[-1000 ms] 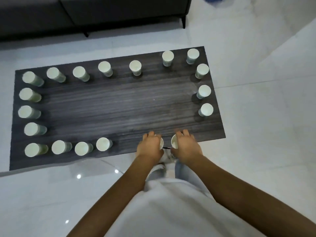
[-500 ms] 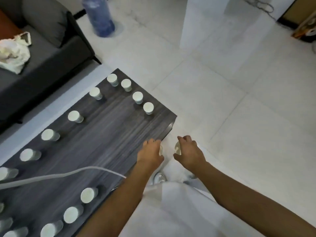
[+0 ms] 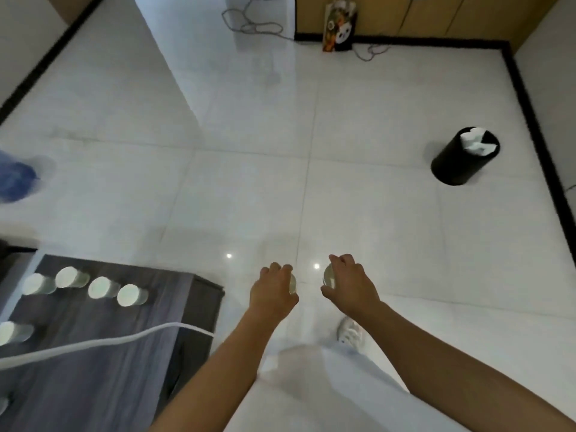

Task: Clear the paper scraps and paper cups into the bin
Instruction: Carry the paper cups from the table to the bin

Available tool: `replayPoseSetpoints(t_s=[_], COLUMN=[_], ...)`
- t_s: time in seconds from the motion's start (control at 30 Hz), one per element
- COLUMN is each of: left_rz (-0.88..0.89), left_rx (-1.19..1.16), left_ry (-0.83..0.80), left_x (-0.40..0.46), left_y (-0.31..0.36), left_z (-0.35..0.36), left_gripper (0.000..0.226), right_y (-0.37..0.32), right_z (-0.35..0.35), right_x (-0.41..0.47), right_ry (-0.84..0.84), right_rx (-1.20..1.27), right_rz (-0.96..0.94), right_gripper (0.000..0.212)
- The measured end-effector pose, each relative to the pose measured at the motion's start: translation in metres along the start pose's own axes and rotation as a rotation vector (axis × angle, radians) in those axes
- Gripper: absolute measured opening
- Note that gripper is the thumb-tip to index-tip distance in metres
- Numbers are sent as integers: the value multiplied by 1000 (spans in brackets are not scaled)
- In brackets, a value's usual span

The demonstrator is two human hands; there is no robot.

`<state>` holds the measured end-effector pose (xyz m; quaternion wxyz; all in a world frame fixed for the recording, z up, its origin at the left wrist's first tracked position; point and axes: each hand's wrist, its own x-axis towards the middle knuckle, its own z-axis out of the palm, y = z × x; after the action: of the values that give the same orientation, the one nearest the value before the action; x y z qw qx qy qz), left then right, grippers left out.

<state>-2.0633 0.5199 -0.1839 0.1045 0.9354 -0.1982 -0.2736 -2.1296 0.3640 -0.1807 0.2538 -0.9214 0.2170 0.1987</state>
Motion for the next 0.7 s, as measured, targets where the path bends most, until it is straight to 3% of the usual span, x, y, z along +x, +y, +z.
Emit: replayPoseSetpoints(t_s=[0.27, 0.7], left_rz=[212, 499], left_rx=[80, 238], left_ry=[-26, -182], left_x=[88, 258], left_y=[174, 410], left_z=[11, 13], left_gripper=[51, 57], right_y=[153, 339], right_z=[-91, -221], right_x=[34, 108], right_ry=[95, 230], right_rx=[108, 293], right_rz=[162, 482], right_gripper=[67, 72])
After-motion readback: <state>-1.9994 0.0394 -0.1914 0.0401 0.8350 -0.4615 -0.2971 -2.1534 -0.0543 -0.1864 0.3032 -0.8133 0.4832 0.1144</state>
